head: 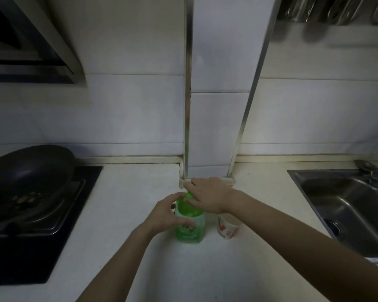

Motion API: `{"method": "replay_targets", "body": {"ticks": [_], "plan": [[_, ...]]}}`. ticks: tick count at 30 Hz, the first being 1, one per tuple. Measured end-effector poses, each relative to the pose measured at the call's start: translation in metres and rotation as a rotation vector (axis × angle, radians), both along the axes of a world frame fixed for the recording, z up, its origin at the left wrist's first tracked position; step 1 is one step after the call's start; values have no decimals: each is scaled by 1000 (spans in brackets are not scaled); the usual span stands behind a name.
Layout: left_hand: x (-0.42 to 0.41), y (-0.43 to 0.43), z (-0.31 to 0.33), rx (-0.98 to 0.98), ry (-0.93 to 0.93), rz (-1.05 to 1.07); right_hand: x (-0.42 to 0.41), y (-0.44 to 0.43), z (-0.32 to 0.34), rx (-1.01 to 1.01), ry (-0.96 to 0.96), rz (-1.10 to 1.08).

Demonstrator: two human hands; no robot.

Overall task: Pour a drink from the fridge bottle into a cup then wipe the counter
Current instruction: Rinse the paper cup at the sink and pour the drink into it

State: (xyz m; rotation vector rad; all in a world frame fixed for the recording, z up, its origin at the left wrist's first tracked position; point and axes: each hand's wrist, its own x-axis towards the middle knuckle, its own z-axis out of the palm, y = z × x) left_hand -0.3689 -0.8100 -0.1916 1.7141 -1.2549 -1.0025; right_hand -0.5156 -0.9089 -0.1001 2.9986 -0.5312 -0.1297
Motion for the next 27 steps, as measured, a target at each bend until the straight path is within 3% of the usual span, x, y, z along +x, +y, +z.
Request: {"method": "replay_targets", "body": {"ticks": [4,7,11,21,27], "plan": [[-3,4,3,-19,40,8,9,11,7,-104,49,-263],[-3,4,2,-21,61,5,13,19,9,-142,88,-289],[-3,6,-1,-29,63,6,16,21,10,-15,110,-350],[-5,7,0,-34,42,25,11,5,22,-32,215,-20],[-6,8,1,-39,66,26,13,12,21,-81,220,-160]]}}
